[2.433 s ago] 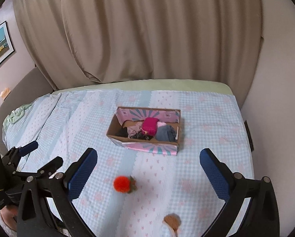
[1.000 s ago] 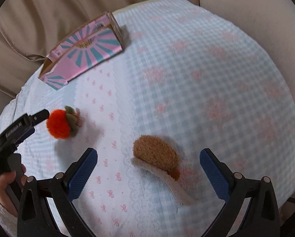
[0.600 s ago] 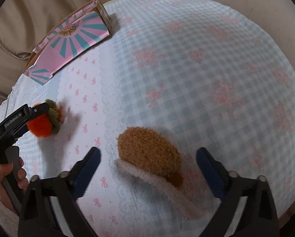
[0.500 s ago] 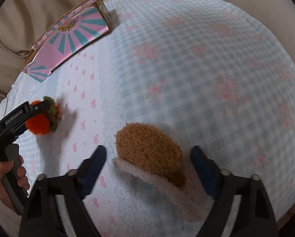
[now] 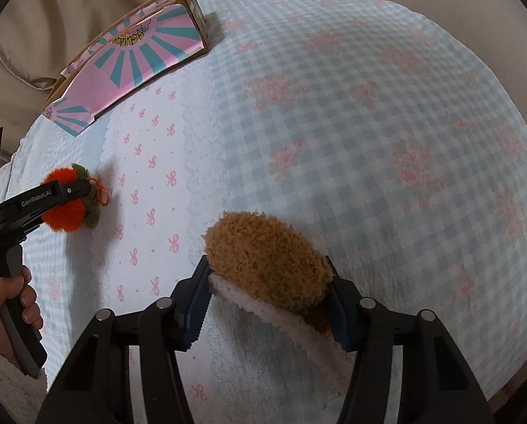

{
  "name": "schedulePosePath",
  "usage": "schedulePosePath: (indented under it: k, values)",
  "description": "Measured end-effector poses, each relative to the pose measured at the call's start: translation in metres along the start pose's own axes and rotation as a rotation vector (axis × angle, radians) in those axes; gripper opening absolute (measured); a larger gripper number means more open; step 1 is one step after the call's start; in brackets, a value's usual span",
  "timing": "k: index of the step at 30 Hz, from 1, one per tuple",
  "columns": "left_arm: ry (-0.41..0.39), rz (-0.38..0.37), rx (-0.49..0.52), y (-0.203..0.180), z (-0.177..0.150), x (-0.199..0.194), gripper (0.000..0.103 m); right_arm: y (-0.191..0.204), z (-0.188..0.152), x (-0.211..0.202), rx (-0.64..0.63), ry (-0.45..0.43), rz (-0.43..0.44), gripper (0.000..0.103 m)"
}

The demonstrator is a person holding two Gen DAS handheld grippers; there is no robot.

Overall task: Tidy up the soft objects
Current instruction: 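Carry the orange pompom and brown hair clip with both tools over the box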

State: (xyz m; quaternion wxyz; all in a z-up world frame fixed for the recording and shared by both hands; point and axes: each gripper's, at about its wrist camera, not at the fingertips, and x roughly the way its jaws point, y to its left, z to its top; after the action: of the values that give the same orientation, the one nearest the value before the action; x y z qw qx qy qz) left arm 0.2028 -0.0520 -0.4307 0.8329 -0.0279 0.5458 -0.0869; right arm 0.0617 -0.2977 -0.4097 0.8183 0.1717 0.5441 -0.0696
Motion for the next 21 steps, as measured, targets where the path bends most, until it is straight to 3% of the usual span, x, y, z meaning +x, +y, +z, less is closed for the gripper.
schedulePosePath:
  k: [12, 21]
  values:
    - [-0.052, -0.01, -0.02, -0.002, 0.002, -0.047, 0.037, 0.004, 0.011, -0.039, -0.005, -0.063, 0.018, 0.052]
    - [-0.124, -0.023, -0.043, -0.018, 0.011, -0.125, 0.037, 0.008, 0.034, -0.109, -0.03, -0.15, 0.05, 0.052]
